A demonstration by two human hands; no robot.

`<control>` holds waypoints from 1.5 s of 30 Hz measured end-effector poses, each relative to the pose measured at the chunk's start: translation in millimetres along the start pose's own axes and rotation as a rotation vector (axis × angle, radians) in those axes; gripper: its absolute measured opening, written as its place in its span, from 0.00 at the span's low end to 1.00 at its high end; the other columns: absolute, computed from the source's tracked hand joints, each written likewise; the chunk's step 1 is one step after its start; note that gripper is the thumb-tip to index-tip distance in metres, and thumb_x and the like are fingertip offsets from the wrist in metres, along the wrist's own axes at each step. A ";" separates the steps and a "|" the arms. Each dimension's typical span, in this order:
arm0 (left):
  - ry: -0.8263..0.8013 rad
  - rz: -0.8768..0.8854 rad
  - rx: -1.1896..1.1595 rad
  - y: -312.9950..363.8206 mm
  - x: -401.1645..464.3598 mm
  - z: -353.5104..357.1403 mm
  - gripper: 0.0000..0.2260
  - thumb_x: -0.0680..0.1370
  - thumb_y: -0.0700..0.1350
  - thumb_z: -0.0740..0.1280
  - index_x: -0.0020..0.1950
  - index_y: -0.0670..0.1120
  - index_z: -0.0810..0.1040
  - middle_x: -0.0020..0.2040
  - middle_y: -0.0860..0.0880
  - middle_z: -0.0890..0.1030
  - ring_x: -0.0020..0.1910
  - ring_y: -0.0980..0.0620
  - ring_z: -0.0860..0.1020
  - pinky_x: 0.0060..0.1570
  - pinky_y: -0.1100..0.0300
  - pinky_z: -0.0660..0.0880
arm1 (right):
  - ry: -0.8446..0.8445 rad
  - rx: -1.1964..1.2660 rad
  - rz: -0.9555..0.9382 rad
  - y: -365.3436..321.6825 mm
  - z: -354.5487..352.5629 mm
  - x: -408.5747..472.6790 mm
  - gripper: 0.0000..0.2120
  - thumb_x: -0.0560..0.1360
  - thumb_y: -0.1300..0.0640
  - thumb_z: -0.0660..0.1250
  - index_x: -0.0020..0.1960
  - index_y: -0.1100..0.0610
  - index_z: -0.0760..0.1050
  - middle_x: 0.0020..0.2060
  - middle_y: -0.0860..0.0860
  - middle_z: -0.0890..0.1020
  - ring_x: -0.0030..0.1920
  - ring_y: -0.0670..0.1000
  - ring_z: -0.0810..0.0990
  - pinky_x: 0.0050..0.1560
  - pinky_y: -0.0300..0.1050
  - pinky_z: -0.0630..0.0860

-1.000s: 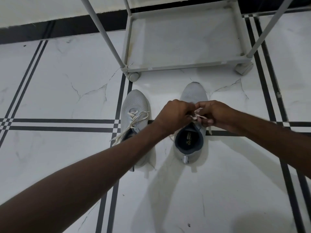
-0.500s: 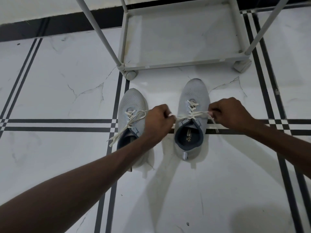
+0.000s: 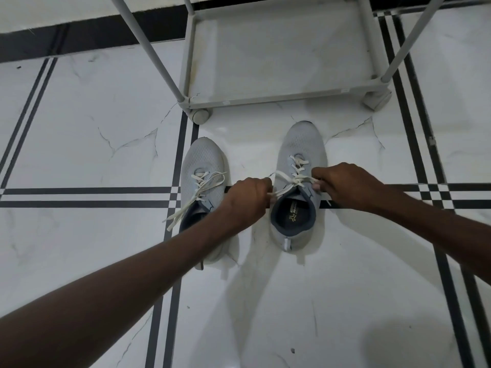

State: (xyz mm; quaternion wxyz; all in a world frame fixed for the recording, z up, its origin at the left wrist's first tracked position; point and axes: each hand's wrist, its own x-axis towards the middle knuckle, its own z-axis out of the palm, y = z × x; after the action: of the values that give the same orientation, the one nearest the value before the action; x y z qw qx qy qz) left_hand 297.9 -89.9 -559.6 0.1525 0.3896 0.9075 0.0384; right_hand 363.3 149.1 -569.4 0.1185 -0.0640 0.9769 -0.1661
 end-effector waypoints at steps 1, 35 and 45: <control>-0.026 -0.028 -0.112 0.5 0.7 -1.2 0.12 0.80 0.49 0.64 0.56 0.41 0.77 0.51 0.41 0.83 0.50 0.38 0.81 0.43 0.53 0.71 | 0.013 0.017 -0.007 0.5 0.2 0.6 0.10 0.79 0.53 0.61 0.41 0.53 0.65 0.36 0.58 0.81 0.36 0.63 0.76 0.33 0.48 0.66; 0.144 0.019 -0.041 54.9 10.6 -3.6 0.13 0.80 0.46 0.62 0.61 0.40 0.72 0.51 0.40 0.79 0.47 0.40 0.78 0.42 0.50 0.71 | 0.209 -0.142 -0.225 -10.7 11.6 -2.4 0.19 0.76 0.57 0.65 0.65 0.62 0.73 0.64 0.60 0.75 0.62 0.60 0.73 0.57 0.56 0.73; 0.046 -0.096 0.163 56.1 -4.6 -8.3 0.10 0.82 0.46 0.56 0.56 0.45 0.74 0.49 0.45 0.83 0.45 0.43 0.81 0.37 0.55 0.65 | 0.180 -0.256 -0.222 -16.5 8.5 -8.4 0.13 0.78 0.50 0.60 0.54 0.57 0.76 0.31 0.54 0.83 0.26 0.58 0.79 0.24 0.45 0.72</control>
State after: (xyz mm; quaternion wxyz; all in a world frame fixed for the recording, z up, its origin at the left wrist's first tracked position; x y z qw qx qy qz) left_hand 337.4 -53.9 -540.0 0.1010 0.3557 0.9285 -0.0341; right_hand 375.0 132.4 -569.8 0.0027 -0.1711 0.9836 -0.0577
